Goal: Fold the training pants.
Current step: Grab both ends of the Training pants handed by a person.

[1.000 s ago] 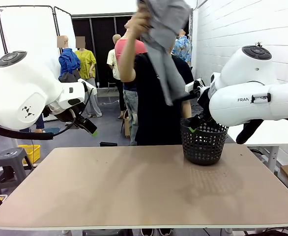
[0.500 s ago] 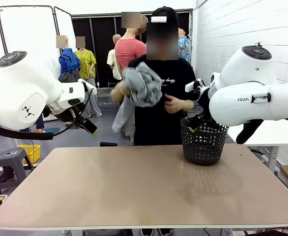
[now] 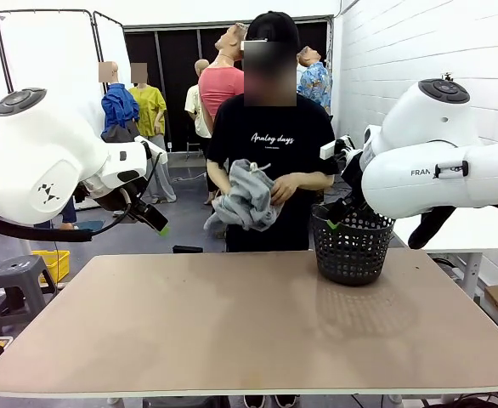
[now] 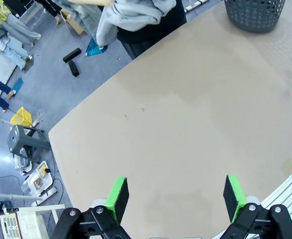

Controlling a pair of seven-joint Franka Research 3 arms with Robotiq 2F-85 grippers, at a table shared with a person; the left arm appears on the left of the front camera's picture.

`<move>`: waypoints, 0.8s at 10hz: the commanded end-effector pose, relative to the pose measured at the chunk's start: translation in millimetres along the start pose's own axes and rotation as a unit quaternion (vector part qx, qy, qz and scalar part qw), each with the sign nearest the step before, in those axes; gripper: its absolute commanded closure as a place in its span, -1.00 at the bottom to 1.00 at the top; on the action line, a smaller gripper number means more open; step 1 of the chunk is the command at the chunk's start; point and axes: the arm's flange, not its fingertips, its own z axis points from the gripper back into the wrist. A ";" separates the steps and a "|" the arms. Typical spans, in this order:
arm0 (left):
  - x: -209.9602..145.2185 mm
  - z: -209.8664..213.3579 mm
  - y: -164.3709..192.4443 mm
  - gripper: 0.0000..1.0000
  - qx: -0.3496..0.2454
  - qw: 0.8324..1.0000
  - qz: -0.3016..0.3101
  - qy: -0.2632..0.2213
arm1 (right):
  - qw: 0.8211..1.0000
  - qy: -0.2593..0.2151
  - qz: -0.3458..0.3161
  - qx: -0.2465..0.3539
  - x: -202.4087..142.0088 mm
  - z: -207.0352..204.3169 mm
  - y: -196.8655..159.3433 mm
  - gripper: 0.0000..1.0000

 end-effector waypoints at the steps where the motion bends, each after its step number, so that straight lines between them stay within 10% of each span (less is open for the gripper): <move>1: 0.6 -1.9 1.2 -1.00 0.002 1.000 -0.007 -0.005 | 1.000 -0.004 -0.001 0.000 1.3 -3.6 -0.2 -1.00; 8: 0.6 -1.9 1.2 -1.00 0.002 1.000 -0.007 -0.005 | 1.000 -0.004 -0.001 0.000 1.3 -3.6 -0.2 -1.00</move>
